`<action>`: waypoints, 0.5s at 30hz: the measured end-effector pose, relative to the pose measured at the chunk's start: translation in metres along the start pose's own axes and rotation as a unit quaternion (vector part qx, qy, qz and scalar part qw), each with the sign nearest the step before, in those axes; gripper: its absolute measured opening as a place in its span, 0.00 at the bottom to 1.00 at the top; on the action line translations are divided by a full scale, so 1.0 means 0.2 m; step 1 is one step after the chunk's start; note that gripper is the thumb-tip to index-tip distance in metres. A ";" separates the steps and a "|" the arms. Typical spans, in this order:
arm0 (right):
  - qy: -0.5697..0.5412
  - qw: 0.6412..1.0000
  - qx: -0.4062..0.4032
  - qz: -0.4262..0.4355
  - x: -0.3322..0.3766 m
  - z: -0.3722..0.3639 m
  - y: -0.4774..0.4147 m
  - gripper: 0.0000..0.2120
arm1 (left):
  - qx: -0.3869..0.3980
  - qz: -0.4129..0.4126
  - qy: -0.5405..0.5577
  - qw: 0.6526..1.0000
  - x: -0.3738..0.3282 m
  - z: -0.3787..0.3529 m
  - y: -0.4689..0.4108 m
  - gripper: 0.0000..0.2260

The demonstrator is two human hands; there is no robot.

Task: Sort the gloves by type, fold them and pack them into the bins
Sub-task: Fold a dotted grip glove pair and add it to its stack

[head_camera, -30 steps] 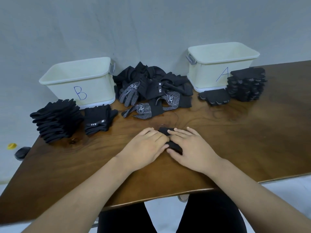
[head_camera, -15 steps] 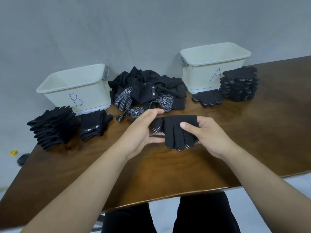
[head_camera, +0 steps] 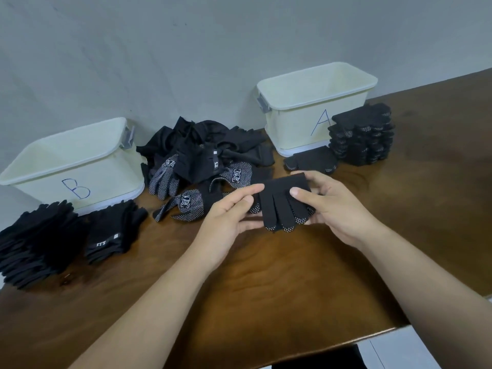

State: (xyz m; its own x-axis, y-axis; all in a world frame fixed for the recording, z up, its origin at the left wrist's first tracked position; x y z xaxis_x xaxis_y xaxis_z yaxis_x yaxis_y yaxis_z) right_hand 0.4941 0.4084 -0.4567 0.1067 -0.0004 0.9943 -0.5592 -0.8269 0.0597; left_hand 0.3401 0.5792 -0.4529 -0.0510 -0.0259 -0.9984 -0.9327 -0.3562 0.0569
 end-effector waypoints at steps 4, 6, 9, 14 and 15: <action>-0.068 0.997 -0.019 0.032 -0.04 0.14 -0.06 0.26 | 0.003 0.001 0.018 1.000 0.03 -0.06 -0.17 0.16; -0.062 0.997 -0.023 0.034 -0.07 0.21 -0.08 0.19 | 0.012 -0.001 0.024 1.000 0.03 -0.11 -0.26 0.15; -0.030 0.995 -0.091 0.031 -0.07 0.32 -0.14 0.11 | 0.013 -0.005 0.030 0.999 0.03 -0.19 -0.42 0.14; -0.029 0.981 -0.189 0.032 -0.03 0.45 -0.32 0.12 | -0.022 -0.071 -0.222 0.972 0.04 -0.25 -0.71 0.16; -0.020 0.979 -0.200 0.027 -0.03 0.46 -0.35 0.12 | -0.028 -0.091 -0.273 0.957 0.05 -0.26 -0.76 0.17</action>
State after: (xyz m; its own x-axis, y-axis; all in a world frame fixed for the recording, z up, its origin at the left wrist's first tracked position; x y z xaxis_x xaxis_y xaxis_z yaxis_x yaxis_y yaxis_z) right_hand 0.6086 0.4152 -0.4745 0.0971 -0.0667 0.9930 -0.8411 -0.5389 0.0460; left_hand 0.5003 0.5851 -0.4705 -0.0834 0.5277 -0.8453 -0.9237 -0.3592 -0.1332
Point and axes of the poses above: each hand's wrist, its own y-axis away from the middle knuckle, its own z-axis out of the back of the hand, x = y × z, the point moved 3 cm from there along -y, towards the middle knuckle, and after that the axes turned 7 degrees about x, right-handed, at the moved point
